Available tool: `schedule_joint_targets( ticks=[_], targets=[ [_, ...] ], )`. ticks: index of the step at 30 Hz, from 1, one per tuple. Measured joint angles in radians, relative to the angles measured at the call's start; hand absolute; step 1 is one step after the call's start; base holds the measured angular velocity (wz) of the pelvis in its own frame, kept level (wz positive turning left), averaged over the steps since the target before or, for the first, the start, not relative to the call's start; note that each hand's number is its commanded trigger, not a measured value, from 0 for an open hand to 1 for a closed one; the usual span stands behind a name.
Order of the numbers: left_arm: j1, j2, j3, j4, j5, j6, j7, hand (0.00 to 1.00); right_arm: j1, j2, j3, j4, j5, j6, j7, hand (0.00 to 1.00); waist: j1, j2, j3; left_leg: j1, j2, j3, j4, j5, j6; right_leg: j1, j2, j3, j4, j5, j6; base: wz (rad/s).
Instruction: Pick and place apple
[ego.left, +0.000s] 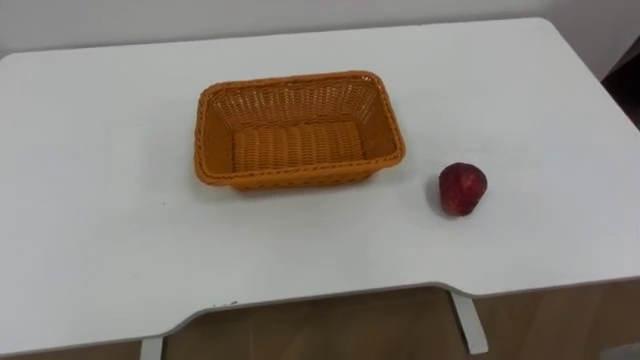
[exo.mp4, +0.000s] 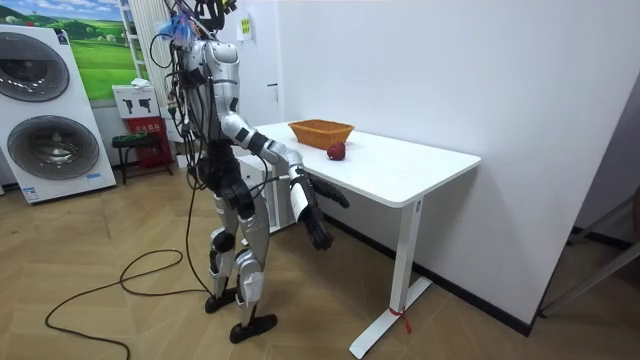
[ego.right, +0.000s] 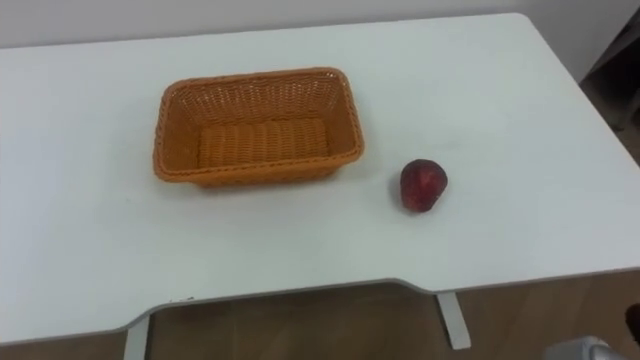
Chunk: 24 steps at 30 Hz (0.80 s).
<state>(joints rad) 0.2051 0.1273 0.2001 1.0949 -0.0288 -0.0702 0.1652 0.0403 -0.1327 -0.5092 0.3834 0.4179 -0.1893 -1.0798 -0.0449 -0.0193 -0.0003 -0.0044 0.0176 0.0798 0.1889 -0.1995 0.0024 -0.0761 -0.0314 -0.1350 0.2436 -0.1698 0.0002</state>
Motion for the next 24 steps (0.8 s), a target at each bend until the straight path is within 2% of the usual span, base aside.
schedule_joint_targets(
  ticks=[4,11,13,17,24],
  targets=[
    [0.0,0.0,-0.053,0.006,0.001,0.0,0.002,0.0,0.006,0.0,0.078,-0.107,-0.209,-0.037,-0.055,0.0,0.014,0.001,0.002,-0.005,0.001,0.0,0.002,0.0,0.0,-0.001,0.001,-0.005,-0.005,0.001,-0.001,0.01],
    [-0.021,0.004,-0.135,-0.018,-0.001,-0.003,0.019,0.0,0.02,-0.001,0.261,-0.253,-0.448,-0.041,-0.049,0.0,0.05,0.008,0.0019,-0.022,0.001,0.0,0.006,0.0,0.0,-0.014,0.001,-0.007,-0.006,0.001,-0.002,0.0],
    [-0.022,-0.001,-0.147,-0.018,-0.001,-0.003,0.019,0.0,0.019,-0.003,0.325,-0.281,-0.508,-0.043,-0.003,0.0,0.058,0.009,0.0005,-0.019,0.001,0.0,0.004,0.0,0.0,-0.012,0.001,-0.007,-0.006,0.001,-0.002,0.0],
    [-0.021,-0.002,-0.147,-0.018,-0.001,-0.003,0.019,0.0,0.019,-0.003,0.403,-0.279,-0.527,-0.041,0.095,0.0,0.068,0.009,0.0004,-0.015,0.002,-0.001,-0.001,0.0,0.0,-0.01,0.001,-0.007,-0.006,0.002,-0.002,0.0],
    [-0.017,-0.002,-0.146,-0.015,-0.022,-0.003,0.018,0.0,0.022,-0.003,0.455,-0.279,-0.534,-0.038,0.246,0.0,0.078,0.01,0.0008,-0.009,0.002,-0.001,-0.002,0.0,0.0,-0.005,0.001,-0.008,-0.007,0.002,-0.002,0.0]
  ],
)
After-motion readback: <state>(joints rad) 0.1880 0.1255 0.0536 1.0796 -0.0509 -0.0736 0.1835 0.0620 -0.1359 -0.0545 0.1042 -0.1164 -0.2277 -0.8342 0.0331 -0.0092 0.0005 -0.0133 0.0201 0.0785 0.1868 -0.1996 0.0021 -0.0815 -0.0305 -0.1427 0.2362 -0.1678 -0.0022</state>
